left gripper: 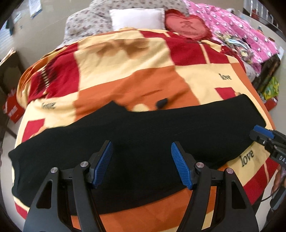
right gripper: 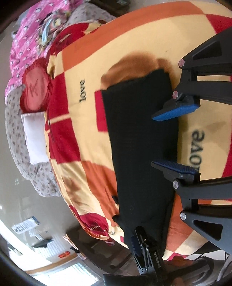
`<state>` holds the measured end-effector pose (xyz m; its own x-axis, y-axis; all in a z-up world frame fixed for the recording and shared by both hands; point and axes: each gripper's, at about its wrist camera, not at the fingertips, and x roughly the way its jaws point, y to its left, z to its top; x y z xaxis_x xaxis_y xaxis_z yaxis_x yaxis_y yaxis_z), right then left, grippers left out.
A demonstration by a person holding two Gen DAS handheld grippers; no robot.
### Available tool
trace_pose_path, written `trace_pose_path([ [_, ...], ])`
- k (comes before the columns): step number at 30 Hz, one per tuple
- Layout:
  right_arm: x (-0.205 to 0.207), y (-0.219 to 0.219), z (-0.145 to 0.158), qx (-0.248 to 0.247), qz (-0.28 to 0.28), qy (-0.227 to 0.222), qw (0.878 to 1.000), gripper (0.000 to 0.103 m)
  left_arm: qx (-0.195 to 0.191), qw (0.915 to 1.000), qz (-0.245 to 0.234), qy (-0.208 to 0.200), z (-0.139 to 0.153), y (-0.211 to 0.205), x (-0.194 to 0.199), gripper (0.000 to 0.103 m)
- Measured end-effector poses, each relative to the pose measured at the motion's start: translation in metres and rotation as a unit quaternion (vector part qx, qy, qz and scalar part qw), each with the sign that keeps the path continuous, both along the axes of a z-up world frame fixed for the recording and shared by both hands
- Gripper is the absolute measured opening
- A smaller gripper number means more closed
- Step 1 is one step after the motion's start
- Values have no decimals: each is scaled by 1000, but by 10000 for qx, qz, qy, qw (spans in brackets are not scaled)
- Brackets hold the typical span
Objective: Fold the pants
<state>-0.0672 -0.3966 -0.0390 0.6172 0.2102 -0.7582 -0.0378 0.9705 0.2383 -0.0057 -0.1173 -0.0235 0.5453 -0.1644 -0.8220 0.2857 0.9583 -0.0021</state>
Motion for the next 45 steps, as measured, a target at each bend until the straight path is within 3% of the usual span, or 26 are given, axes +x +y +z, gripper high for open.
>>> trace_pose_path([
  [10,-9,-24,2,347,-128,-91,9993,46,-63,9976,-646,256,-2,-57,23,68],
  [17,-24,-45,2,473,-344,-69,9983,49,-316,9926,-1086,434,-2,-99,40,68],
  [26,-26,-62,-11,1144,-436,-56,9925,57,-555,9761,-1969,735,-1,-173,69,68],
  [31,-24,-62,-15,1457,-389,-211,9883,63,-327,9667,-2331,1004,-16,-210,83,68],
  [37,-17,-60,-18,1634,-289,-460,9851,64,-321,9552,-2756,1027,-19,-240,87,68],
  [41,-6,-61,-21,1851,-314,-528,9808,64,-522,9483,-2950,1050,-19,-248,91,68],
  [42,-3,-60,-21,1821,-319,-537,9813,61,-538,9471,-2993,1021,-19,-249,90,63],
  [43,1,-61,-23,1868,-382,-523,9803,49,-561,9459,-3031,1015,-19,-250,89,49],
  [44,6,-62,-27,1985,-465,-464,9779,39,-678,9405,-3141,1101,-19,-253,89,41],
  [45,8,-64,-30,2068,-495,-425,9762,23,-754,9388,-3150,1176,-19,-254,89,35],
])
